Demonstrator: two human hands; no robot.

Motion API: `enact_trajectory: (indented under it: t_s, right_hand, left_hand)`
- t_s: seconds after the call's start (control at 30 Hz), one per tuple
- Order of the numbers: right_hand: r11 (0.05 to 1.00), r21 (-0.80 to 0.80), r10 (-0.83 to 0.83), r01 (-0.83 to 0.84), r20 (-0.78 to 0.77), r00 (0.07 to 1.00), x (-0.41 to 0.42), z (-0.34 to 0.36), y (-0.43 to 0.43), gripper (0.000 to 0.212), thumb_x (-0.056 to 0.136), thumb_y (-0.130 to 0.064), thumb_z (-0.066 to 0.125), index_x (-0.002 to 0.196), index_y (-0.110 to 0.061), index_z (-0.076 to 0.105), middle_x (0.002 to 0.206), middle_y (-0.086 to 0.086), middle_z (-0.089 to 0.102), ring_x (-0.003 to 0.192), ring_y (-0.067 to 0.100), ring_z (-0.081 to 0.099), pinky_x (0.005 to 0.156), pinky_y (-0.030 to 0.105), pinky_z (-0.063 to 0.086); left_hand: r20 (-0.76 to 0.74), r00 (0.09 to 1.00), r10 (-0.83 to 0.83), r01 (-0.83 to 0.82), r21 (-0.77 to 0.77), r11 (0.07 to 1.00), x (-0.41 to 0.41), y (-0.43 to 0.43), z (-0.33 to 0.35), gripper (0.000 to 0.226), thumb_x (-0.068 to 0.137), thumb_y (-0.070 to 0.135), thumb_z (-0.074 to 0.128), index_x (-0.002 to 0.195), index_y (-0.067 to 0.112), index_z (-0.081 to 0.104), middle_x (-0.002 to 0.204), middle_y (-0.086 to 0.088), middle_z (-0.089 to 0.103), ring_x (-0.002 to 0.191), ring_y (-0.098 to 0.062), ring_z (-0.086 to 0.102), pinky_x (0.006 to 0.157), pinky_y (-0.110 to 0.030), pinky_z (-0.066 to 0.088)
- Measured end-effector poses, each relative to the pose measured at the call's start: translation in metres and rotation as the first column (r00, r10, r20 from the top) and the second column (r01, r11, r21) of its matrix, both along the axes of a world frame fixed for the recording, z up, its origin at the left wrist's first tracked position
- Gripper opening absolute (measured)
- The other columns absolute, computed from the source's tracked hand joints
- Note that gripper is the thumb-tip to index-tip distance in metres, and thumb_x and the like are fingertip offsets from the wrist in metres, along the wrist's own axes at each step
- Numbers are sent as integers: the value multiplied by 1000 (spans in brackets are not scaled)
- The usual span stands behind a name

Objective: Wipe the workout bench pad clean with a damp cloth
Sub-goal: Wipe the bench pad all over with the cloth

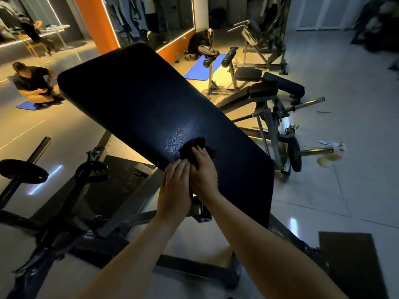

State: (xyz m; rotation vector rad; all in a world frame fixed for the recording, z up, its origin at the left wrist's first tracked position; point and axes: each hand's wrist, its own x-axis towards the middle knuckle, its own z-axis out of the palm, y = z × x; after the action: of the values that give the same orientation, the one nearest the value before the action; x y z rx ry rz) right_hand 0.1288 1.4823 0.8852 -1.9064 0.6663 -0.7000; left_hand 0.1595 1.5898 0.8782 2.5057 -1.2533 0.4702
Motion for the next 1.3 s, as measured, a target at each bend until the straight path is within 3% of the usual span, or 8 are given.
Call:
enact_trajectory:
  t_s: [0.13, 0.23, 0.4, 0.47, 0.57, 0.7, 1.0, 1.3]
  right_hand:
    - [995, -55, 82, -79, 51, 995, -20, -17, -8, 50, 101, -17, 46, 151, -22, 42, 159, -3, 36, 152, 11, 18, 122, 34, 18]
    - [982, 57, -178, 182, -62, 982, -63, -64, -20, 52, 101, -11, 42, 152, -19, 39, 160, -2, 34, 152, 14, 18, 125, 41, 18]
    - [787, 266, -481, 557, -301, 823, -110, -107, -43, 48, 98, -14, 37, 145, -19, 45, 146, 6, 48, 138, 28, 42, 117, 50, 34]
    - [815, 265, -454, 515, -258, 853, -98, -86, -47, 45, 100, -12, 39, 144, -18, 48, 144, 5, 48, 135, 26, 44, 116, 44, 34]
    - [962, 197, -176, 192, -94, 980, -59, -47, -63, 46, 101, -7, 46, 146, -13, 47, 154, 5, 43, 146, 21, 33, 121, 36, 24]
    - [992, 95, 91, -85, -61, 994, 3, -12, -104, 51, 98, -4, 50, 149, -9, 43, 162, 7, 31, 153, 20, 17, 121, 32, 12]
    - [888, 240, -285, 394, -386, 877, 10, -48, -179, 53, 103, -16, 35, 155, -14, 29, 164, 7, 23, 153, 28, 12, 123, 49, 17]
    - [999, 34, 12, -10, -60, 998, 129, 79, -140, 34, 98, -10, 49, 132, -14, 55, 135, 8, 54, 127, 26, 49, 105, 40, 38]
  left_hand:
    - [35, 999, -39, 37, 61, 997, -8, -5, 0, 57, 90, 21, 64, 142, 7, 49, 148, -12, 49, 142, -27, 35, 119, -43, 30]
    - [26, 997, -80, 75, 136, 988, -18, -11, -6, 56, 90, 21, 61, 143, 6, 49, 150, -11, 47, 141, -28, 35, 116, -47, 33]
    - [-1, 991, -137, 134, 199, 971, -30, -28, -17, 56, 90, 21, 51, 143, 6, 48, 152, -10, 46, 141, -27, 36, 120, -45, 25]
    - [-40, 989, -144, 149, 217, 965, -33, -39, -20, 57, 92, 21, 48, 146, 6, 44, 155, -9, 41, 144, -26, 32, 121, -42, 22]
    - [-113, 986, -123, 146, 219, 965, -34, -63, -19, 61, 92, 17, 45, 152, 8, 34, 161, -6, 30, 149, -23, 22, 123, -40, 17]
    - [-163, 986, -20, 40, 121, 992, -14, -93, 5, 65, 89, 10, 47, 152, 4, 32, 161, -10, 30, 149, -25, 20, 121, -40, 19]
    - [48, 995, 89, -97, 238, 966, 55, -117, 46, 55, 90, 25, 53, 142, 8, 49, 153, -8, 44, 142, -26, 35, 115, -46, 29]
    - [179, 964, 198, -240, 253, 937, 124, -99, 115, 53, 96, 30, 45, 146, 11, 45, 157, -7, 37, 143, -26, 30, 116, -47, 23]
